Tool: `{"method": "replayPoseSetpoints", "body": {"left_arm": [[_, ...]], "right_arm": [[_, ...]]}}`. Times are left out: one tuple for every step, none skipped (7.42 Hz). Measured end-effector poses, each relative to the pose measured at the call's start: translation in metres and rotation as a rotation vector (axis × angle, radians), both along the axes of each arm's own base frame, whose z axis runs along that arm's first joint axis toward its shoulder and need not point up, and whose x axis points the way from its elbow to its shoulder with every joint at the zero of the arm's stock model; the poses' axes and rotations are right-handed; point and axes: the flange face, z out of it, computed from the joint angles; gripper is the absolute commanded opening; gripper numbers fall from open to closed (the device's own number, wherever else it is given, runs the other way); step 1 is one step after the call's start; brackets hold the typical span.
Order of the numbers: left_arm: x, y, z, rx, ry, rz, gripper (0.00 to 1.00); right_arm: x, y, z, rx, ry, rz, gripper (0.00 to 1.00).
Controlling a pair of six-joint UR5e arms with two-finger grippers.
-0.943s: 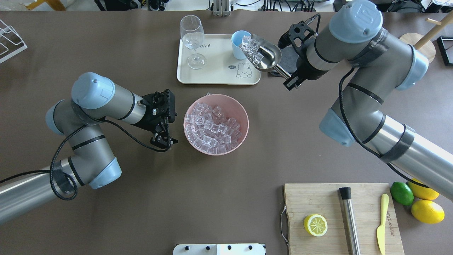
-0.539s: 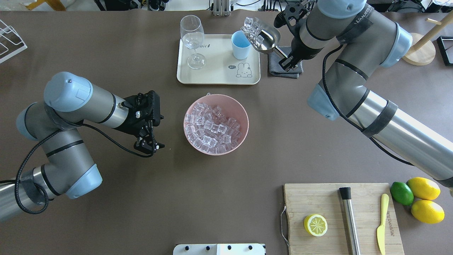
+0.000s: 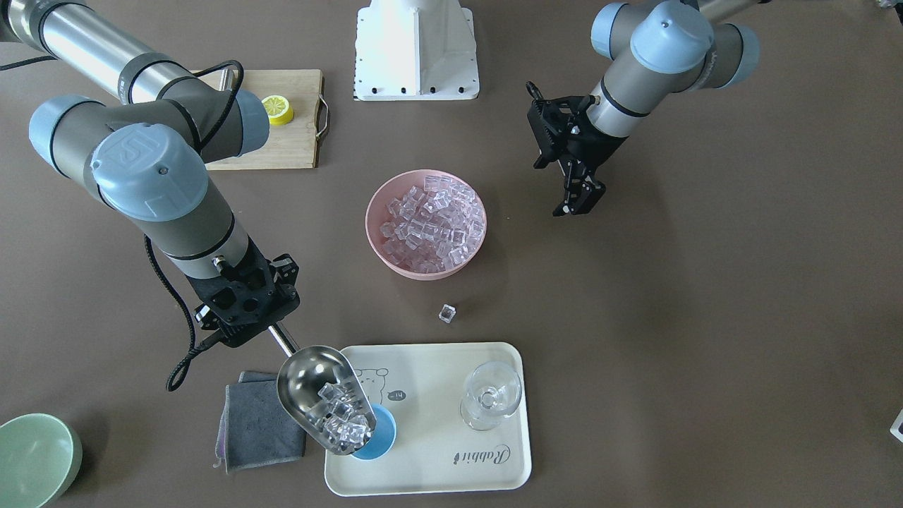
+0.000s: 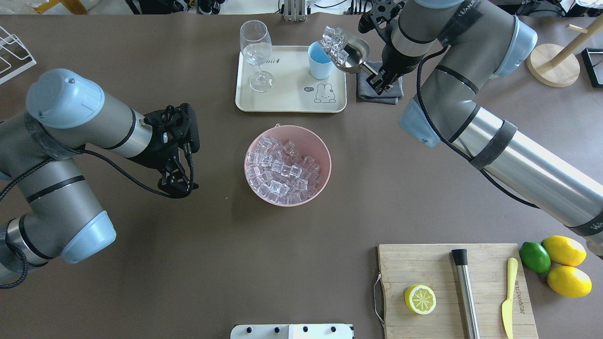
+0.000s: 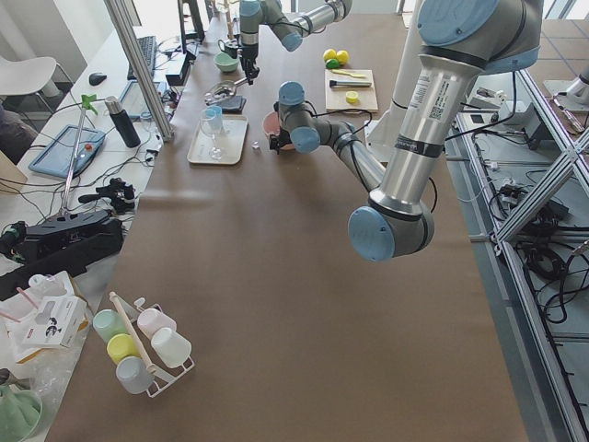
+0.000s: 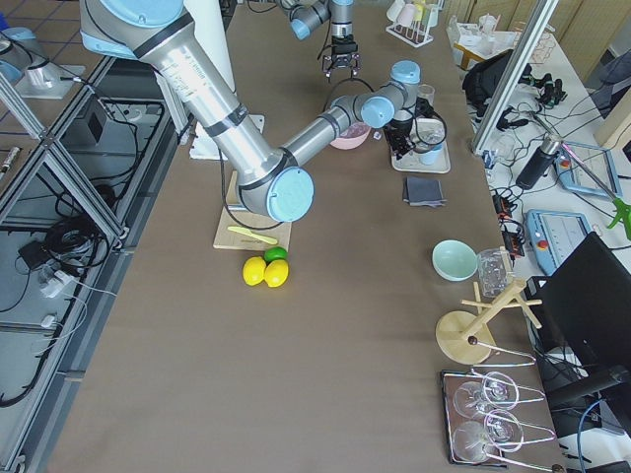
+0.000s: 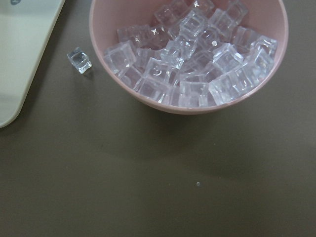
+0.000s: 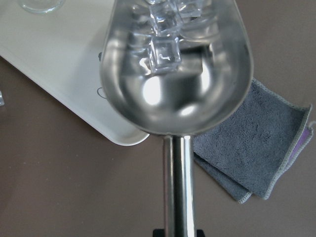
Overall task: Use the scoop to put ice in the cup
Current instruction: 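Tilt the scoop over the light-blue cup to pour ice while the left arm retracts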
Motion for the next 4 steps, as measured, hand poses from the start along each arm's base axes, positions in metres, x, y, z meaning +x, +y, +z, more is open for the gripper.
{"method": "replayPoseSetpoints", "body": {"left_arm": [[-0.013,-0.006,0.008,-0.021,-0.022,-0.021,0.99],[-0.026,-0.008,0.021,-0.039,-0.04,-0.039,0.99],[-0.039,-0.008,0.032,-0.055,-0.055,-0.056,0.99],[-0.049,-0.009,0.042,-0.067,-0.067,-0.069,0.99]], "right_arm": [[0.0,0.004,0.0,-0.009,0.009,-0.044,0.0],[0.002,0.006,-0.004,-0.019,0.024,-0.078,0.0],[0.009,0.004,-0.009,-0.026,0.045,-0.097,0.0],[0.016,-0.001,-0.016,-0.034,0.07,-0.107,0.0]]}}
